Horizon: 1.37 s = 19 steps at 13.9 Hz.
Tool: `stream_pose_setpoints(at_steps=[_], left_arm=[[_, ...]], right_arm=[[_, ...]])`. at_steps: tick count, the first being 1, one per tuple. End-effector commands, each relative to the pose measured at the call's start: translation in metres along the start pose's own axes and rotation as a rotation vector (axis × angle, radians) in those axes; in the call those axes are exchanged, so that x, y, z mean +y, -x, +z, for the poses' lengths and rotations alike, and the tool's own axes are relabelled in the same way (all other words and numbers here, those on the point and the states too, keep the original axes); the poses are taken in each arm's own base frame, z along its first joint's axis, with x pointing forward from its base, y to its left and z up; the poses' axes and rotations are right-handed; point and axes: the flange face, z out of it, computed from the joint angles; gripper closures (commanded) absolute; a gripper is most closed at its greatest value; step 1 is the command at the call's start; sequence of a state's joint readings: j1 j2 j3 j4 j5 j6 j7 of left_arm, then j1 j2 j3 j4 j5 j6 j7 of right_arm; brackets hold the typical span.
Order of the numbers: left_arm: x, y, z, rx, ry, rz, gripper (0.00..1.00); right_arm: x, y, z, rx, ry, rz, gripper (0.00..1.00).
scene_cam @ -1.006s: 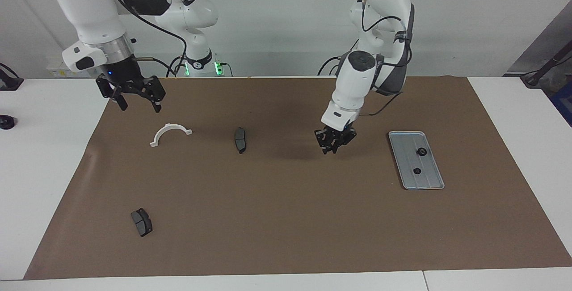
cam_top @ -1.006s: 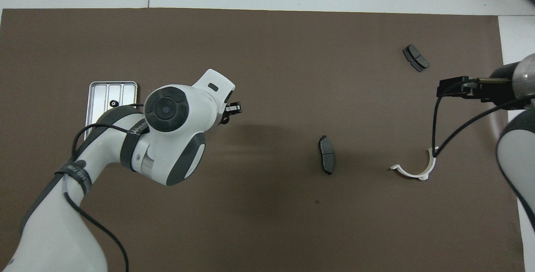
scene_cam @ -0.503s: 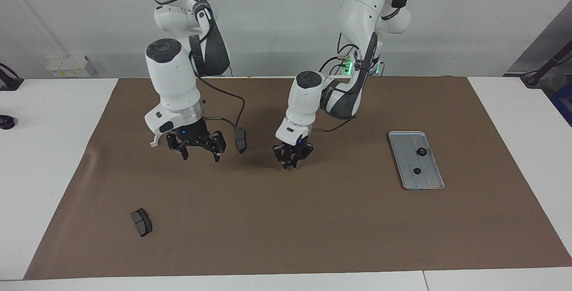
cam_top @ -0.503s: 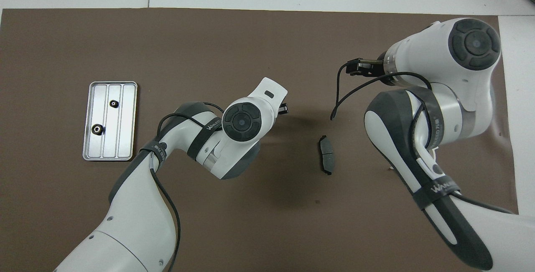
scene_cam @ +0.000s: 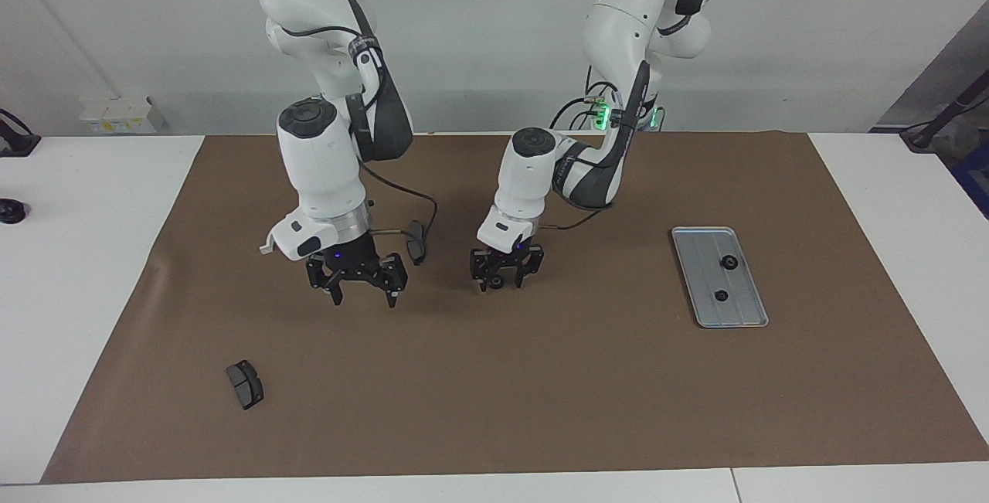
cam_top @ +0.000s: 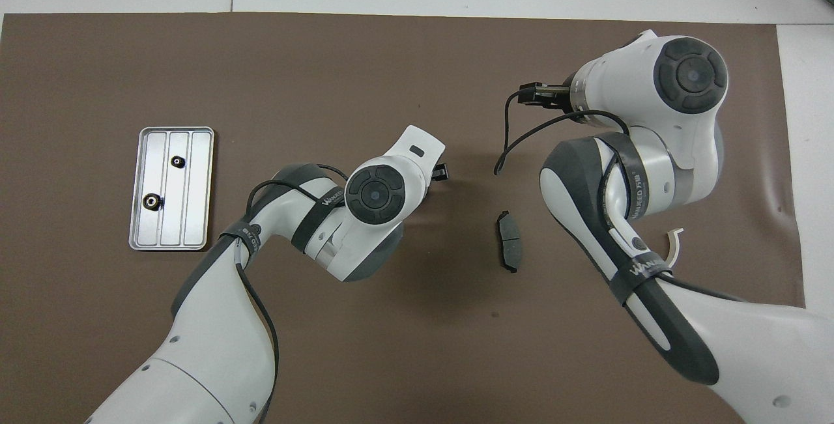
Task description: Place bearing gear from tray to pile
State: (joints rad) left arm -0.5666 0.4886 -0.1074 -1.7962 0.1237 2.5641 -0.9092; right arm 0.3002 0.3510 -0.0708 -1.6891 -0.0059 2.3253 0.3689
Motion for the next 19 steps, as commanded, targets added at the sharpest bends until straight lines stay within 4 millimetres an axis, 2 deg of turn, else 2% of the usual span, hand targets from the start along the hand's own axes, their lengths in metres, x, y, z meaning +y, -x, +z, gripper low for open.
stream_pose_setpoints(at_steps=[1,2,4,7,9,10,12,14,16,17,19], left_arm=[[-0.028,-0.031,-0.055,0.015,-0.064,-0.062,0.0],[-0.054,-0.051,-0.076,0.011,-0.094,-0.103,0.0],[-0.09,-0.076,-0.107,0.006,-0.136,-0.169,0.0],[-0.162,-0.116,-0.144,-0.01,-0.193,-0.251,0.0],[-0.212,-0.133,-0.156,-0.055,-0.248,-0.259,0.0],[-0.239,-0.141,-0.159,-0.074,-0.267,-0.268,0.0],[-0.294,-0.148,-0.157,-0.097,-0.291,-0.311,0.0],[-0.358,-0.146,-0.152,-0.098,-0.295,-0.305,0.0],[-0.411,-0.132,-0.139,-0.067,-0.282,-0.282,0.0],[-0.429,-0.123,-0.133,-0.054,-0.279,-0.29,0.0],[-0.441,-0.111,-0.11,-0.058,-0.275,-0.31,0.0]], right_arm=[[-0.008,-0.005,0.008,0.033,-0.009,0.039,0.0],[-0.019,-0.002,0.01,0.037,-0.018,0.032,0.0],[-0.056,0.013,0.018,0.038,-0.04,0.022,0.0],[-0.129,0.03,0.034,0.028,-0.026,-0.016,0.0],[-0.162,0.047,0.056,0.028,0.031,-0.053,0.0],[-0.183,0.053,0.065,0.035,0.028,-0.061,0.0],[-0.212,0.074,0.084,0.024,0.027,-0.086,0.07],[-0.231,0.09,0.081,0.014,0.015,-0.081,0.08],[-0.232,0.102,0.088,-0.015,0.025,-0.082,0.11],[-0.227,0.107,0.095,-0.03,0.039,-0.083,0.13],[-0.216,0.114,0.101,-0.058,0.068,-0.099,0.2]])
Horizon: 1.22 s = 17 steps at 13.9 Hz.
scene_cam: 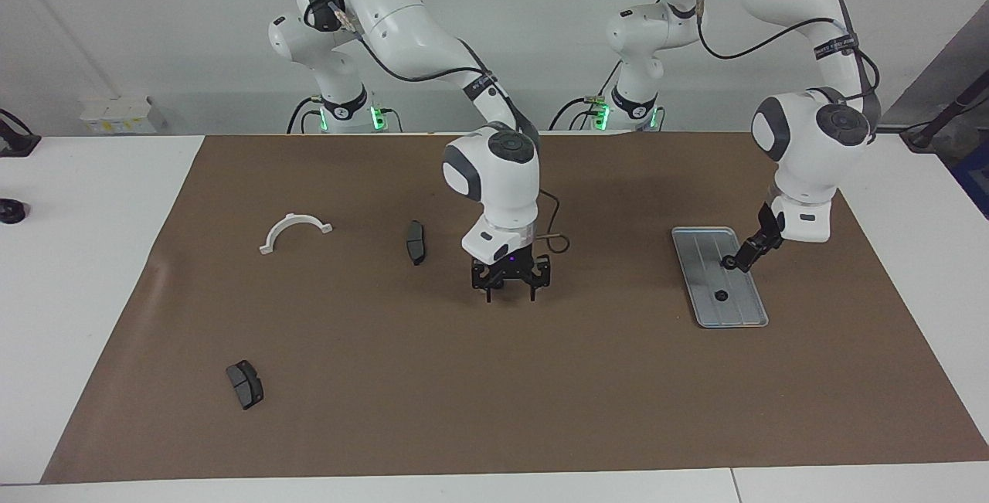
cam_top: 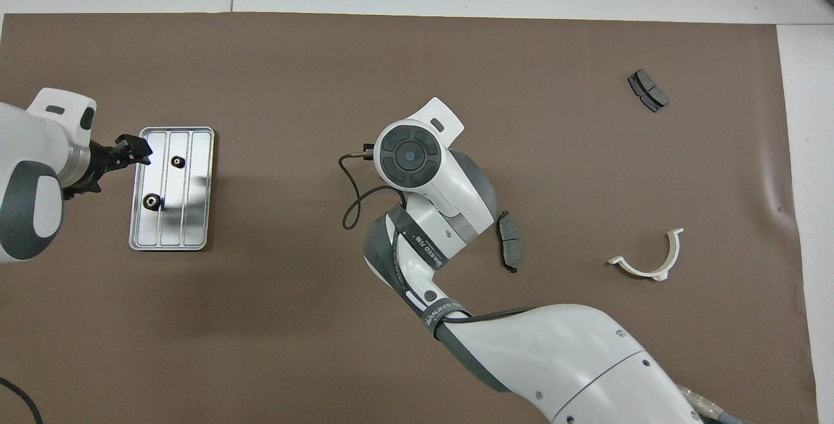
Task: Place bearing gear from tray to pile
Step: 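Grasp a second black gear from the tray with the left gripper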
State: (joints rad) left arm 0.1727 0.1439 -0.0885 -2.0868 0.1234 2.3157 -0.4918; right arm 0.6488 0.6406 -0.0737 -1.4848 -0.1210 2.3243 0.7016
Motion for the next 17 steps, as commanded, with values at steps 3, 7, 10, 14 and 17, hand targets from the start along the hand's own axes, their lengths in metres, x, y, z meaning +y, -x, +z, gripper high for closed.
stream_pose_setpoints(at_steps=[3,7,10,14,17], left_arm=[[-0.002,0.027,0.029,0.016,0.037,-0.091,0.13],[0.001,0.026,0.046,0.016,0.05,-0.192,0.4],[0.0,0.027,0.051,0.009,0.048,-0.249,0.4],[0.0,0.033,0.066,0.016,0.059,-0.254,0.4],[0.0,0.033,0.066,0.013,0.057,-0.253,0.57]], right_arm=[[0.023,0.008,0.012,-0.044,0.047,-0.021,0.24],[0.02,0.014,0.012,-0.064,0.041,-0.005,0.34],[0.017,0.02,0.008,-0.099,0.037,0.012,0.36],[0.017,0.03,0.012,-0.114,0.041,0.01,0.42],[0.016,0.035,0.014,-0.12,0.038,0.017,0.52]])
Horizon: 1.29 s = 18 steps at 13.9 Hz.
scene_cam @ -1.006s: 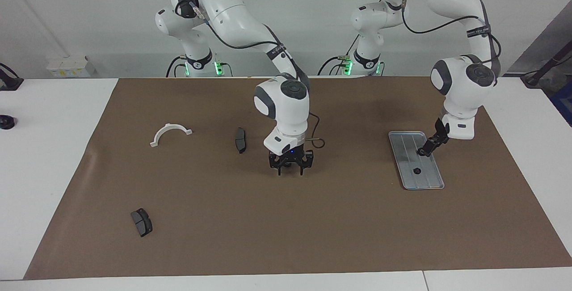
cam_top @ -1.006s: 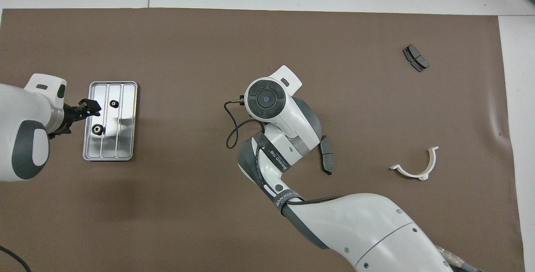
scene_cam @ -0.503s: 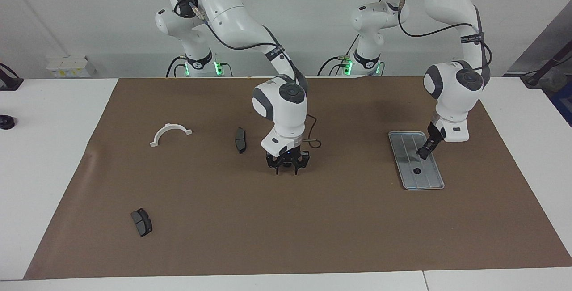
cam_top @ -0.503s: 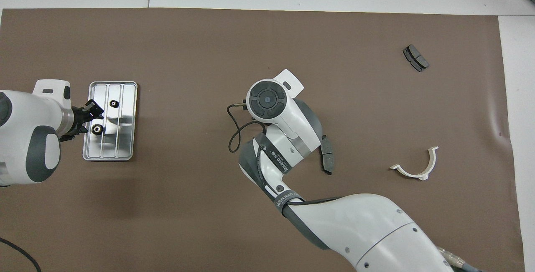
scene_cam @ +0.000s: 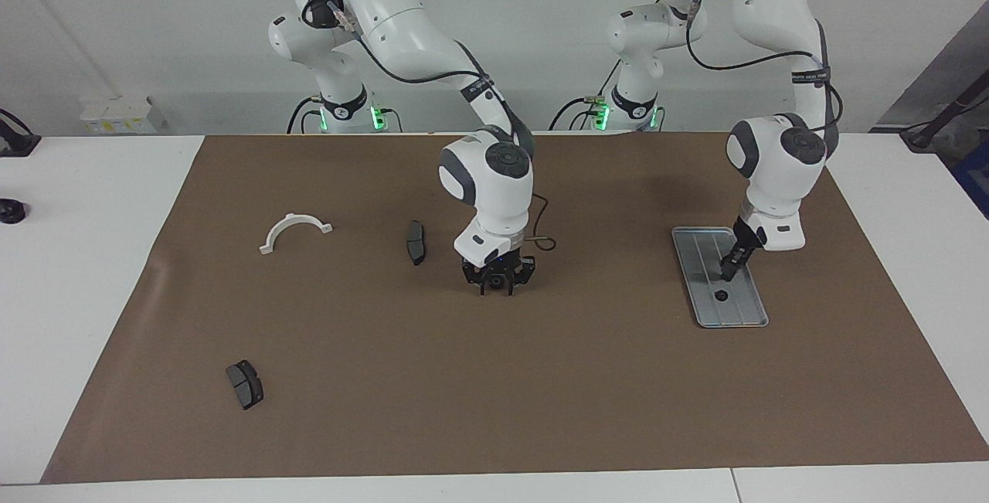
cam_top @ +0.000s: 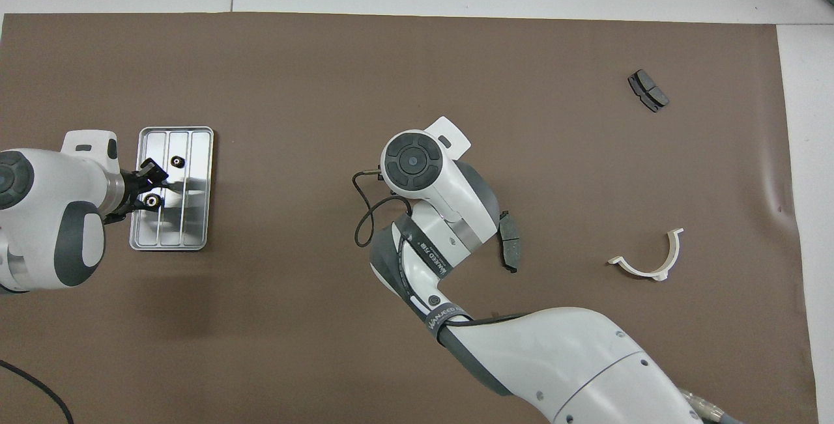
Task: Place bearing gear from tray to pile
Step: 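Grasp a second black gear from the tray with the left gripper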
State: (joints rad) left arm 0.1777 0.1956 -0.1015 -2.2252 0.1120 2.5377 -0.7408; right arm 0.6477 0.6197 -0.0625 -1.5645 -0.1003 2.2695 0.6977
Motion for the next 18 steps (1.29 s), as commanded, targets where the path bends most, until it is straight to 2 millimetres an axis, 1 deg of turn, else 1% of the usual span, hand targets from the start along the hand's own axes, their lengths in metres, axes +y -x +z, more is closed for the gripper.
stream_pose_setpoints(at_steps=[1,2,3,5,6,7,8,9,10,11,13,14,15,16,18], left_arm=[[-0.004,0.003,0.001,-0.001,0.007,-0.014,0.73],[-0.003,0.002,0.0,-0.001,0.007,-0.012,0.91],[-0.003,0.002,-0.001,-0.006,0.001,-0.001,1.0],[0.0,-0.002,-0.007,-0.017,-0.012,0.003,1.0],[0.001,-0.006,-0.014,-0.025,-0.021,0.016,1.0],[0.005,-0.01,-0.025,-0.034,-0.032,0.047,1.0],[0.012,-0.014,-0.04,-0.042,-0.044,0.094,1.0],[0.021,-0.02,-0.061,-0.043,-0.047,0.146,1.0],[0.031,-0.022,-0.078,-0.041,-0.048,0.216,1.0],[0.043,-0.02,-0.095,-0.032,-0.042,0.291,1.0],[0.054,-0.023,-0.12,-0.027,-0.046,0.379,1.0],[0.071,-0.015,-0.132,-0.024,-0.041,0.443,1.0],[0.086,-0.008,-0.142,-0.014,-0.028,0.486,1.0],[0.104,0.009,-0.145,-0.011,-0.016,0.522,1.0],[0.143,0.049,-0.15,0.0,0.013,0.598,1.0]], right_arm=[[0.005,0.009,-0.007,-0.014,-0.015,0.029,0.52],[0.004,0.009,-0.008,-0.013,-0.016,0.035,0.56],[0.004,0.009,-0.008,-0.013,-0.017,0.039,0.58],[0.004,0.009,-0.008,-0.015,-0.017,0.047,0.64],[0.002,0.011,-0.008,-0.017,-0.019,0.044,0.7],[0.0,0.012,-0.008,-0.02,-0.023,0.044,0.78],[0.0,0.012,-0.008,-0.027,-0.033,0.055,0.86],[-0.001,0.013,-0.009,-0.029,-0.035,0.057,0.92],[0.0,0.012,-0.009,-0.029,-0.035,0.058,0.93],[-0.001,0.012,-0.009,-0.026,-0.037,0.058,0.96],[0.002,0.008,-0.011,-0.027,-0.035,0.063,0.98],[0.007,0.002,-0.014,-0.021,-0.038,0.066,0.98],[0.018,-0.007,-0.017,-0.012,-0.037,0.074,0.98],[0.042,-0.025,-0.024,-0.001,-0.038,0.082,0.98],[0.087,-0.053,-0.036,0.018,-0.043,0.06,0.98]])
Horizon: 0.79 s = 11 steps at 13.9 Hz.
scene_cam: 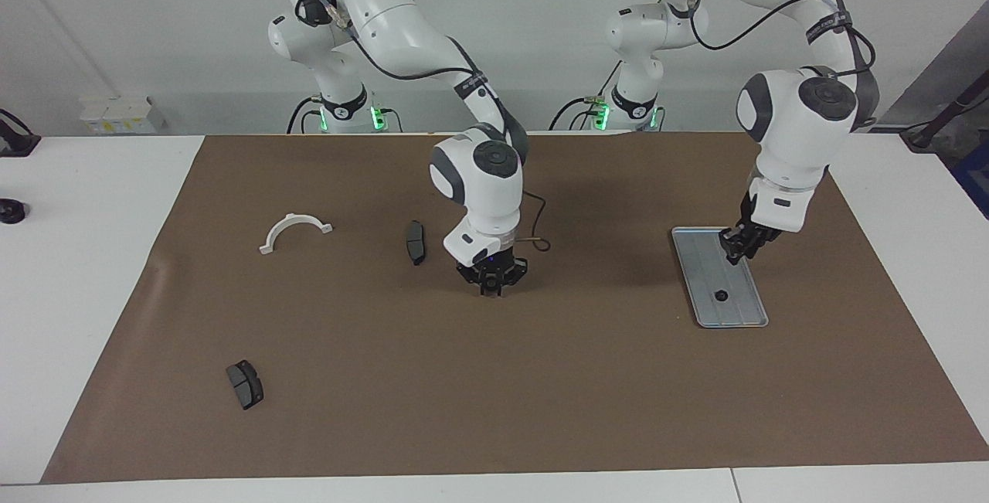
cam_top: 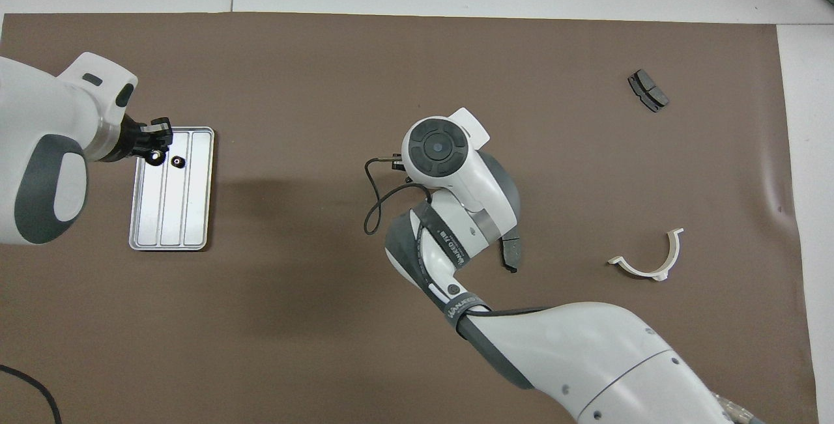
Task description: Place bearing gear from tray to pile
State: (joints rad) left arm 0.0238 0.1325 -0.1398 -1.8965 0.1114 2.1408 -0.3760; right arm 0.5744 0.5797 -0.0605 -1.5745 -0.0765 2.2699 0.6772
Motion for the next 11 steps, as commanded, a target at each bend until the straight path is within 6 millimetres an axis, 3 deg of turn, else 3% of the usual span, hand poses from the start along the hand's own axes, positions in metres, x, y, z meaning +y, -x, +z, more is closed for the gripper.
stream_pose_setpoints(at_steps=[1,3,5,8,9,11], left_arm=[[0.069,0.02,-0.006,0.012,0.053,0.106,1.0],[0.134,0.046,-0.003,0.058,0.102,0.195,1.0],[0.196,0.073,0.015,0.075,0.147,0.18,1.0],[0.289,0.099,0.055,0.049,0.191,0.172,1.0],[0.315,0.098,0.058,0.052,0.212,0.147,1.0],[0.341,0.106,0.071,0.06,0.242,0.148,1.0]], right_arm=[[0.072,-0.044,-0.026,0.015,-0.018,-0.018,0.98],[0.143,-0.076,-0.029,0.001,0.006,-0.036,0.98],[0.22,-0.102,-0.023,-0.009,0.025,-0.05,0.98],[0.297,-0.115,-0.013,-0.03,0.042,-0.054,0.98],[0.323,-0.117,-0.01,-0.04,0.047,-0.053,0.98],[0.36,-0.115,-0.002,-0.059,0.053,-0.073,0.98]])
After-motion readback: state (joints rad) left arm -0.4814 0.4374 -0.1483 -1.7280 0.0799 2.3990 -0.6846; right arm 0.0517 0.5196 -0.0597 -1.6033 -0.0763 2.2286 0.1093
